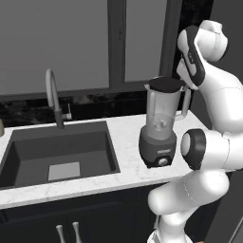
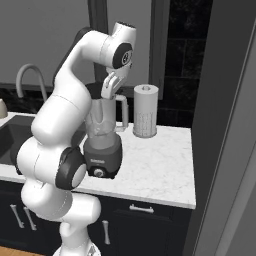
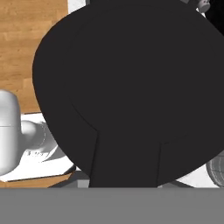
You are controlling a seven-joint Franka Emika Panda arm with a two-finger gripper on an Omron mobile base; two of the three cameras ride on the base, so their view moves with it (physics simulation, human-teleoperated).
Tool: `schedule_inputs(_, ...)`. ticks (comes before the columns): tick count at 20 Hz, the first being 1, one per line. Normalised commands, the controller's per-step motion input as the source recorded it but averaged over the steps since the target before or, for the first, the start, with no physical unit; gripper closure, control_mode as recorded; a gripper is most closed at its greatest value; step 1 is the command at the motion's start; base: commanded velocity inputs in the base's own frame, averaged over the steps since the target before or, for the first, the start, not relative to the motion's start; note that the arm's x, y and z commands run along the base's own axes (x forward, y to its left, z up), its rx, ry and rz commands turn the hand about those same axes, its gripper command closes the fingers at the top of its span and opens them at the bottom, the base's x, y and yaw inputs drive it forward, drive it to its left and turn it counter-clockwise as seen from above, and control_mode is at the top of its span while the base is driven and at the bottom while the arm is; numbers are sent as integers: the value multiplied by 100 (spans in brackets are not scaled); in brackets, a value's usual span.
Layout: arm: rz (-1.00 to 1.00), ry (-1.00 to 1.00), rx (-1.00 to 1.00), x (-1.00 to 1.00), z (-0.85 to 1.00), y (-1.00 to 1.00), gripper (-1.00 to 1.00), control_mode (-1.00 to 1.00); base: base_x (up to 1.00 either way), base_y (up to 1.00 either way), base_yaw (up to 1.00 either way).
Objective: Close the lid blender by securely placing the lid on top.
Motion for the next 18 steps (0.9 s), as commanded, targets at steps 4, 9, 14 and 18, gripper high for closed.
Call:
schedule_inputs(4, 0, 2, 0, -1, -33, 8, 100, -100, 0, 0, 0)
schedule_inputs(9, 0, 2, 0, 0, -36, 9, 100, -100, 0, 0, 0)
schedule_inputs(14, 0, 0, -7, -2, -50, 15, 100, -100, 0, 0, 0)
schedule_inputs(18, 1, 0, -10, -7, -57, 9, 100, -100, 0, 0, 0)
